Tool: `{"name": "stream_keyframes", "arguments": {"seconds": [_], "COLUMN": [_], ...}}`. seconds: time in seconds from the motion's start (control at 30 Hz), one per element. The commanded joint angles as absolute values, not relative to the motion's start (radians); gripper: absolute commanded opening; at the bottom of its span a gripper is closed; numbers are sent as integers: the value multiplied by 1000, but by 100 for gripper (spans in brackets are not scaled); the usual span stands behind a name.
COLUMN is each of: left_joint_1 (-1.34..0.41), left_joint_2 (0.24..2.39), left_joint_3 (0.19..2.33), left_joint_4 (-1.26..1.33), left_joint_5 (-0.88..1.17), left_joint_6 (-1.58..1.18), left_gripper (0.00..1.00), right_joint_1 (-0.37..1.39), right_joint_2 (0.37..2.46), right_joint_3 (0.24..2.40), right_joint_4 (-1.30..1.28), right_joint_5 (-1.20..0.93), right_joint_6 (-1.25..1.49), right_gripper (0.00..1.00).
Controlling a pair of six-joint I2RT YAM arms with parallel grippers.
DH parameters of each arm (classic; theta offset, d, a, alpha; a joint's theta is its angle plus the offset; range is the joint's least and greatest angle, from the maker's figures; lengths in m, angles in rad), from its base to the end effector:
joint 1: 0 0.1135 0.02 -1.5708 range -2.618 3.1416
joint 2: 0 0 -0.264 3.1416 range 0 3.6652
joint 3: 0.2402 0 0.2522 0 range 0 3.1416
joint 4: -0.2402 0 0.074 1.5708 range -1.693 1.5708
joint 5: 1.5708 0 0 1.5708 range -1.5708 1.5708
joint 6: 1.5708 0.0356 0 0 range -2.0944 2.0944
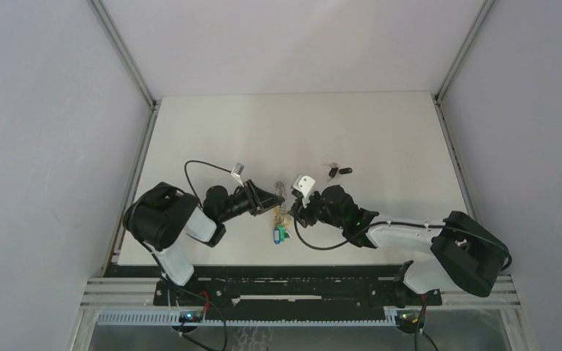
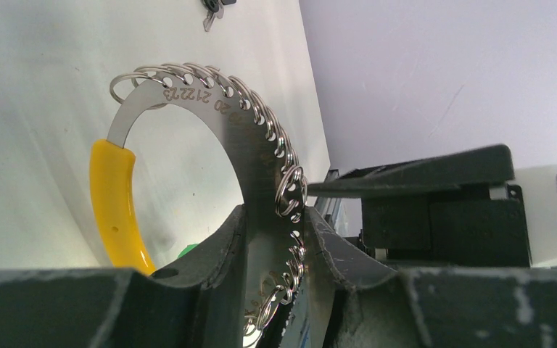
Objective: Put the keys on the keyring
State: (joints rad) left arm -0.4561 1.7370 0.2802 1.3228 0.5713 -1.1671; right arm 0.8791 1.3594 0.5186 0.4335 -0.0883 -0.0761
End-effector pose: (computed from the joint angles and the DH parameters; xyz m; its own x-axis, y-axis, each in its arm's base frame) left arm 0.2197 -0.1292 0.1234 -0.8303 -0.4543 -0.3229 0.2242 0.2581 -0.9397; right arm 0.1718 0.2124 0.1857 -0.1897 -0.3478 -0.9182 -0.8356 0.5482 -0.0350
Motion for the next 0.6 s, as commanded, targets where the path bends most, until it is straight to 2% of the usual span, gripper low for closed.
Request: {"name": "stream_keyframes", "arguments": {"seconds": [0.0, 0.57], "left_joint_1": [-459, -459], "left_joint_2": [1735, 1739], "left_joint_3": [270, 276], "left_joint_4": [1392, 1392], "left_joint_5": [576, 585], "left_joint_6": [-1186, -1206], "left_gripper": [8, 8], "right_joint_1": [913, 955], "right_joint_2": [1358, 1440], "right_joint_3": [525, 525], "right_joint_4": [558, 611], "right_joint_5": [-150, -82], "right_joint_6": [-170, -245], "right_gripper": [45, 43]}}
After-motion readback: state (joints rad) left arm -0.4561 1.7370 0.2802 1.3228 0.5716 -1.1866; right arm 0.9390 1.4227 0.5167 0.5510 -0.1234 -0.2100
